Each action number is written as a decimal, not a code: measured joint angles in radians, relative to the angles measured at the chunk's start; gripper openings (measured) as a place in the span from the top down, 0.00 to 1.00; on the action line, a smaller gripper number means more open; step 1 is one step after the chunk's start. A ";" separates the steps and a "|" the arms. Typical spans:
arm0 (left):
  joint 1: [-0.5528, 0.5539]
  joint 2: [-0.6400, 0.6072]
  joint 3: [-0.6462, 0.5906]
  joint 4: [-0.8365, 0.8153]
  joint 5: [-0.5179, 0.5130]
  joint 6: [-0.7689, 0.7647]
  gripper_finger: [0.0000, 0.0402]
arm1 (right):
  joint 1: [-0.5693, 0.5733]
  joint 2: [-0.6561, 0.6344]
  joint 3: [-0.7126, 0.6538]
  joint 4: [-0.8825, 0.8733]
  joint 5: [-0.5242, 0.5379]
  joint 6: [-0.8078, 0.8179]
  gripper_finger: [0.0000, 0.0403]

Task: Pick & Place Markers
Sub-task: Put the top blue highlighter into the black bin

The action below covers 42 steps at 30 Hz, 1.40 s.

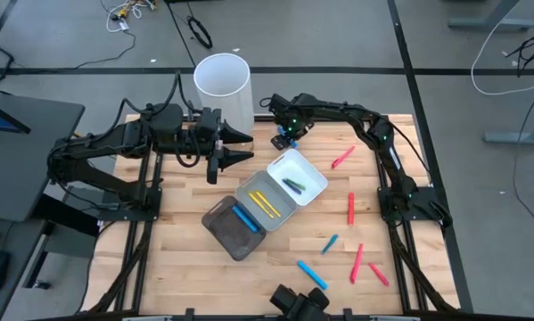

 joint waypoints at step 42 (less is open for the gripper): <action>-0.003 0.000 0.000 0.000 0.043 -0.001 0.45 | -0.053 -0.069 -0.001 -0.069 -0.017 -0.089 0.90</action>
